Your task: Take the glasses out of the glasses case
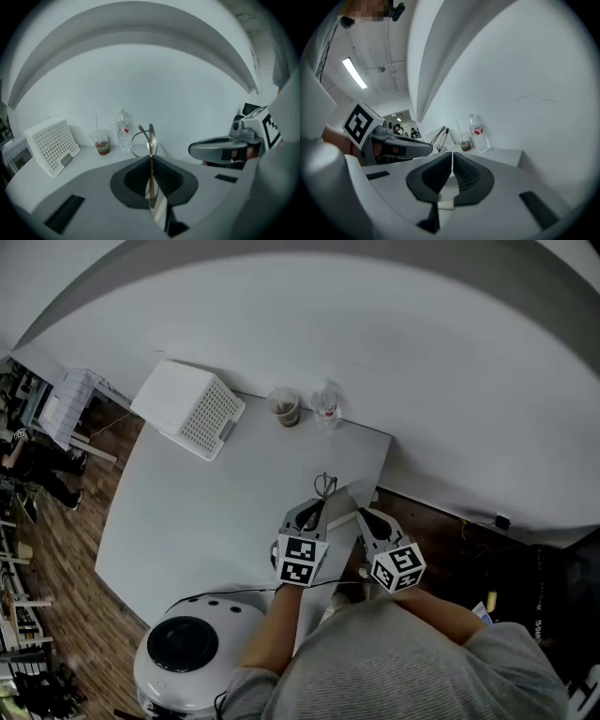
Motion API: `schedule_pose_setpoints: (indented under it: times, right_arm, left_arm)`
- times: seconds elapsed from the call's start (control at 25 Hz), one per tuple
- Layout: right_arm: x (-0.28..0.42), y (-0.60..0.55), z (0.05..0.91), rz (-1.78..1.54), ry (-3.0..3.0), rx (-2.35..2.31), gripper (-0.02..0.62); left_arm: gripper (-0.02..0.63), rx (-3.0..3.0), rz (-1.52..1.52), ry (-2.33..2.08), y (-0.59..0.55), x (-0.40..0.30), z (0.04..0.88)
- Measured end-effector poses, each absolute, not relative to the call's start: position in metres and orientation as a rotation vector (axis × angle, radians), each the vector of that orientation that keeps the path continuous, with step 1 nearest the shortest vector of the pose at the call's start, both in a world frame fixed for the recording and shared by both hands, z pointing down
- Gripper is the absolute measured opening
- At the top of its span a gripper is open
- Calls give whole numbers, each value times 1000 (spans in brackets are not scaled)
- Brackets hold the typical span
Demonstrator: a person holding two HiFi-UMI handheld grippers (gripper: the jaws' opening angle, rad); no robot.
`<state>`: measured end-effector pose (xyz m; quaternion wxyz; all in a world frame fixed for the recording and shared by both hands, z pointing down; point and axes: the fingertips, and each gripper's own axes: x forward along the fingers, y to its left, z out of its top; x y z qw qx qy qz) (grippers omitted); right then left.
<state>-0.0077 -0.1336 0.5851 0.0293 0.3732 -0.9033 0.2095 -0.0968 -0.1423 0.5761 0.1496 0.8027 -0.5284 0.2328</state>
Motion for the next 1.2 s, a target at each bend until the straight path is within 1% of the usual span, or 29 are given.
schedule_pose_setpoints:
  times: [0.32, 0.84, 1.0, 1.2]
  right_arm:
    - [-39, -134, 547, 514, -2887, 1037, 15]
    - [-71, -139, 495, 418, -3003, 956, 15]
    - [-87, -130, 472, 301, -3058, 869, 15]
    - [-106, -113, 432, 40, -3130, 732, 15]
  left_arm:
    - [25, 2322, 336, -1724, -121, -129, 505]
    - [25, 2267, 70, -2102, -69, -180, 424]
    - [25, 2241, -16, -2193, -55, -191, 405]
    - [25, 2257, -94, -2254, -45, -195, 383]
